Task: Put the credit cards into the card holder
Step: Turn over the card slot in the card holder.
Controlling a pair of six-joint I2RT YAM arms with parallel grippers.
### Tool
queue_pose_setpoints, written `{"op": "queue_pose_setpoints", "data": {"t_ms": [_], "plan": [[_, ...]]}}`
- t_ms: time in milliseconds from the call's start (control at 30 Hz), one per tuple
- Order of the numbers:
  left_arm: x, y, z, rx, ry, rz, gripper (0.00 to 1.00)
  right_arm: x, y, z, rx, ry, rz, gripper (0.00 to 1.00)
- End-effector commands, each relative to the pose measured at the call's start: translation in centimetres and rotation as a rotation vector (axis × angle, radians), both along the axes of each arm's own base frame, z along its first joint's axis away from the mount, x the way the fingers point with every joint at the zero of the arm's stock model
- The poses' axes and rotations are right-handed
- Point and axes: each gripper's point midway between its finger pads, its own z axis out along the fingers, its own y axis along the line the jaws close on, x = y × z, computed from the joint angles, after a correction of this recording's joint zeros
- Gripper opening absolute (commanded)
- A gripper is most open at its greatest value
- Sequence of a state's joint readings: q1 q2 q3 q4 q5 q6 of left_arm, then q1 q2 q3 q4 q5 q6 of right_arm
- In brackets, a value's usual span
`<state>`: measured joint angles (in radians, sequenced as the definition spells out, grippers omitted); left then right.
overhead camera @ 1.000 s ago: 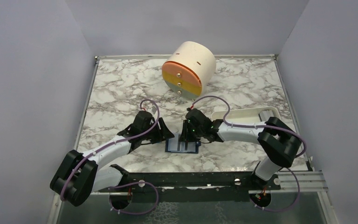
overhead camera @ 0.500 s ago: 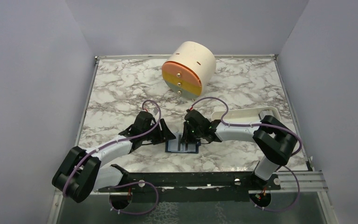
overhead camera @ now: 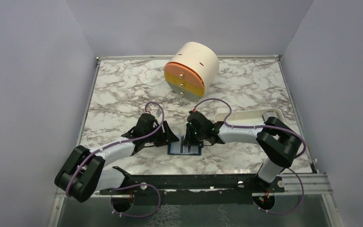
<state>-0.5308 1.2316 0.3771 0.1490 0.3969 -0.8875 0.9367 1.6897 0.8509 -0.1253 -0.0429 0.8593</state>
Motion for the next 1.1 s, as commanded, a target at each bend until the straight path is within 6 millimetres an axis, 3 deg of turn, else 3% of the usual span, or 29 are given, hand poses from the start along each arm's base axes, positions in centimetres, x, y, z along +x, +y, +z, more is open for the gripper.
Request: {"op": "queue_pose_setpoints", "data": {"t_ms": [0,200,367,600,1067], "plan": [[0.4,-0.1,1.3,-0.015,-0.032,0.001,0.56,-0.2,-0.7,-1.6,-0.049,-0.001,0.000,0.07],[0.9,0.1,3.1,-0.023,-0.080,0.020,0.56,-0.2,-0.5,-1.2,-0.031,-0.008,0.006,0.08],[0.7,0.0,2.7,-0.021,-0.069,0.015,0.56,-0.1,0.5,0.5,0.030,-0.020,0.019,0.15],[0.6,0.0,1.7,-0.017,-0.054,0.012,0.56,0.5,1.1,2.7,0.053,-0.049,0.019,0.14],[0.2,-0.3,0.6,-0.023,-0.034,-0.013,0.56,-0.5,-0.1,-1.4,-0.050,0.031,0.023,0.07]]}}
